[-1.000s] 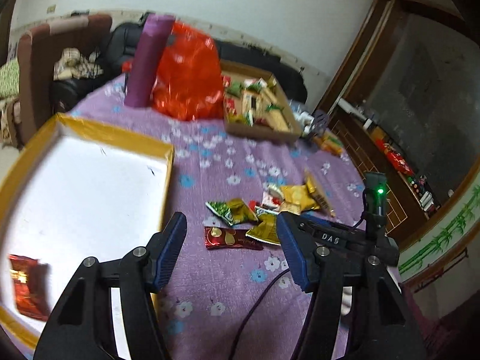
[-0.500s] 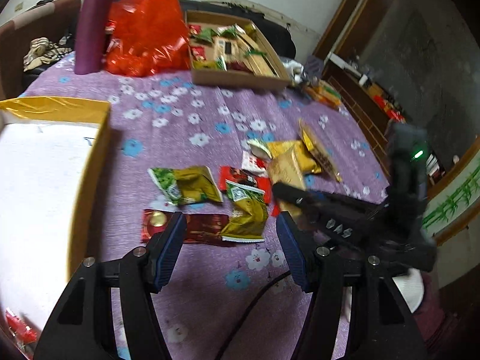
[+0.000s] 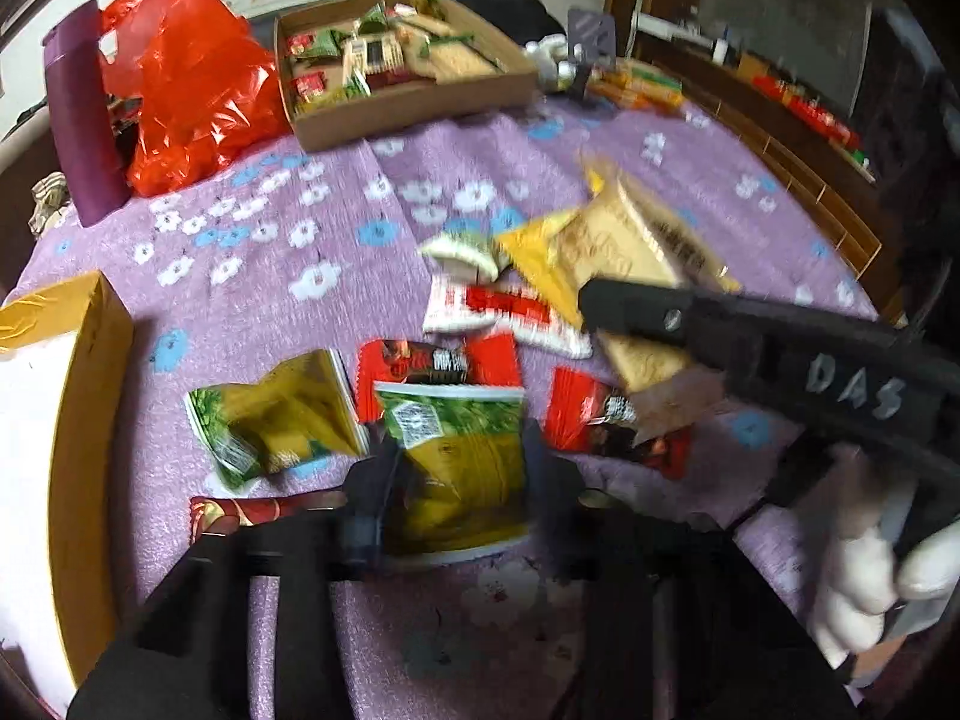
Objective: Organize snacks
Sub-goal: 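Carry the chip bag and cracker stick into the white tray and open both tools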
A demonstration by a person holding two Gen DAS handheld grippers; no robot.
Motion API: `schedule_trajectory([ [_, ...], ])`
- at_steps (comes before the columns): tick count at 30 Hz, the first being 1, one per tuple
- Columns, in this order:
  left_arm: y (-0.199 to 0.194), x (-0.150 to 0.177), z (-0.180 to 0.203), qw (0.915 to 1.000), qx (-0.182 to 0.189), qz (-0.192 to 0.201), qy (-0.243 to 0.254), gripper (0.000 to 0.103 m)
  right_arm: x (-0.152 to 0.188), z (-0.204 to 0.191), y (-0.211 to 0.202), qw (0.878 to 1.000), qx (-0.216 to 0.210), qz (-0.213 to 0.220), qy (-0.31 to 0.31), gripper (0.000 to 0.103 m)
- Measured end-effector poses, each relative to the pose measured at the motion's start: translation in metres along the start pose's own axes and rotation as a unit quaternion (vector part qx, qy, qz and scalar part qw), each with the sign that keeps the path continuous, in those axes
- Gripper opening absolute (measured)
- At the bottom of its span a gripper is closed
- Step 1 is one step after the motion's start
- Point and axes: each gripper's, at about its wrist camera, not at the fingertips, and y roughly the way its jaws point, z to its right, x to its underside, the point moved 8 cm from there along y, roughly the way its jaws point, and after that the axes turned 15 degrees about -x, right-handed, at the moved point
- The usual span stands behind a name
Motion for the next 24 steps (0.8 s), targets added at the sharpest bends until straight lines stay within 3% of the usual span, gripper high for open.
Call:
schedule_trajectory([
  [7,-0.015,0.005,-0.025,0.9973,0.032,0.002,-0.067,0.032,0.001,-0.003,0.0,1.0,-0.017,0.003,0.005,0.01],
  [13,-0.052,0.015,-0.073,0.9836,0.065,0.025,-0.166,0.032,0.002,-0.015,0.0,0.999,-0.037,0.011,-0.006,0.01],
  [19,-0.077,0.039,-0.14,0.9692,0.033,0.048,-0.239,0.032,0.007,-0.023,0.005,0.999,-0.034,0.01,-0.022,0.01],
  [24,-0.091,0.067,-0.206,0.9518,-0.01,0.062,-0.3,0.032,0.01,-0.038,0.007,0.999,-0.031,0.007,-0.039,0.009],
])
